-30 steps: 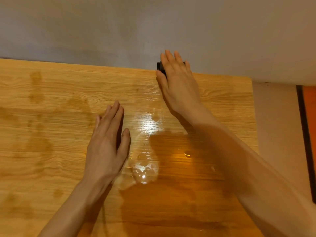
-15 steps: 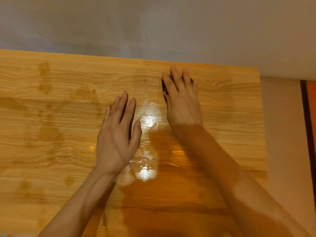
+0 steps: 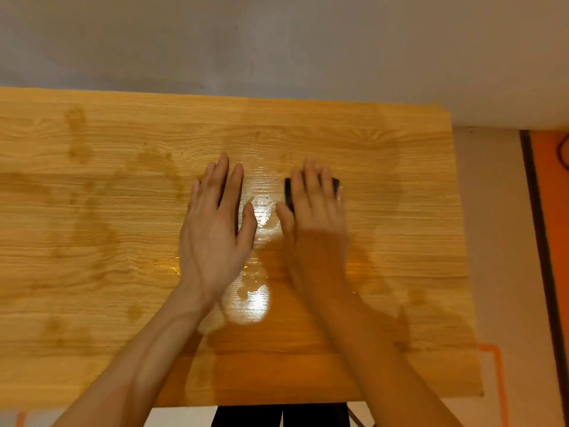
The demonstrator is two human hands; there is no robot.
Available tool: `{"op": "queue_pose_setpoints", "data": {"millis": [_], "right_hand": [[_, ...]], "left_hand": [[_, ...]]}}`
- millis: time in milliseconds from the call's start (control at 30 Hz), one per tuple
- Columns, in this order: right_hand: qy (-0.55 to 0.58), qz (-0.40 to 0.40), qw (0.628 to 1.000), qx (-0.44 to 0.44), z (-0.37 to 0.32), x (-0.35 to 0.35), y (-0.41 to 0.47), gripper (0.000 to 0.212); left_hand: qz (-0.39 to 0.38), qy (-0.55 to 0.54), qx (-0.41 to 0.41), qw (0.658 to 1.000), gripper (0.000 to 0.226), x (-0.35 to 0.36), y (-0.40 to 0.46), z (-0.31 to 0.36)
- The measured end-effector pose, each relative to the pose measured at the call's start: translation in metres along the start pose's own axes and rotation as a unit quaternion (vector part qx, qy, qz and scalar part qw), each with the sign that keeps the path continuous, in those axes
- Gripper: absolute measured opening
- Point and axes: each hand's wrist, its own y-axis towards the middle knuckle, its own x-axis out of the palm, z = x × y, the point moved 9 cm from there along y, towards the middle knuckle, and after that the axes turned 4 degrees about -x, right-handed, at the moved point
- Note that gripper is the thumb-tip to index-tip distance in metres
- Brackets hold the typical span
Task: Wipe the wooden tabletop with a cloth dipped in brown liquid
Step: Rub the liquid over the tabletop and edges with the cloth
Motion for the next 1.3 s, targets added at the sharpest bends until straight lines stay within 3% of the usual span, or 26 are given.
{"op": "queue_pose_setpoints", "data": {"millis": [100, 133, 233, 333, 400, 500, 600, 633, 733, 833, 900, 967, 1067, 1133, 1200, 1300], "right_hand": [[-0.032, -0.029, 0.995, -0.094, 0.017, -0.008, -0.006, 0.050], [-0.021, -0.035, 0.997, -0.071, 0.044, -0.017, -0.007, 0.051], [0.047, -0.003, 0.993, 0.108, 0.130, -0.052, -0.018, 0.050], [0.045, 0.066, 0.977, 0.197, 0.115, -0.046, -0.027, 0.050], [0.020, 0.074, 0.987, 0.144, 0.054, -0.027, -0.026, 0.049], [-0.007, -0.002, 1.000, -0.018, -0.018, 0.002, -0.035, 0.050], [-0.011, -0.039, 0.992, -0.116, 0.016, -0.016, -0.044, 0.049], [-0.003, -0.031, 0.995, -0.091, 0.046, -0.029, -0.047, 0.048], [0.043, 0.014, 0.992, 0.114, 0.141, -0.065, -0.062, 0.050], [0.025, 0.052, 0.976, 0.212, 0.117, -0.063, -0.066, 0.050], [-0.044, -0.005, 0.990, 0.135, 0.045, -0.035, -0.062, 0.055], [-0.044, -0.044, 0.998, 0.033, -0.016, -0.008, -0.067, 0.063], [-0.029, -0.043, 0.997, -0.053, -0.008, -0.015, -0.069, 0.059], [-0.038, -0.022, 0.999, 0.001, 0.056, -0.038, -0.076, 0.055], [0.022, 0.019, 0.989, 0.148, 0.133, -0.065, -0.087, 0.051], [0.009, 0.074, 0.964, 0.256, 0.145, -0.074, -0.092, 0.049]], "left_hand": [[0.004, -0.004, 0.002, 1.000, 0.055, -0.001, -0.001, 0.001], [0.005, -0.008, 0.002, 1.000, 0.055, -0.002, -0.001, 0.001], [0.009, -0.013, 0.007, 1.000, 0.055, -0.002, -0.002, 0.000], [0.010, -0.014, 0.006, 1.000, 0.056, -0.001, -0.001, -0.001], [0.008, -0.012, 0.005, 1.000, 0.056, -0.001, -0.001, -0.001], [0.007, -0.011, 0.005, 1.000, 0.056, -0.001, -0.002, 0.000], [0.009, -0.013, 0.010, 1.000, 0.057, -0.001, -0.003, 0.000], [0.009, -0.014, 0.012, 1.000, 0.057, -0.001, -0.002, 0.000], [0.009, -0.015, 0.013, 1.000, 0.057, -0.001, -0.003, 0.000], [0.008, -0.012, 0.015, 1.000, 0.057, 0.000, -0.003, 0.000], [0.006, -0.009, 0.011, 1.000, 0.057, 0.001, -0.002, -0.001], [0.006, -0.006, 0.008, 1.000, 0.057, 0.001, -0.001, -0.002], [0.003, -0.009, 0.006, 1.000, 0.058, 0.002, -0.002, -0.003], [0.004, -0.016, 0.004, 1.000, 0.059, 0.003, -0.002, -0.003], [0.005, -0.017, 0.004, 1.000, 0.059, 0.003, -0.002, -0.004], [0.005, -0.014, 0.003, 1.000, 0.059, 0.003, -0.003, -0.004]]}}
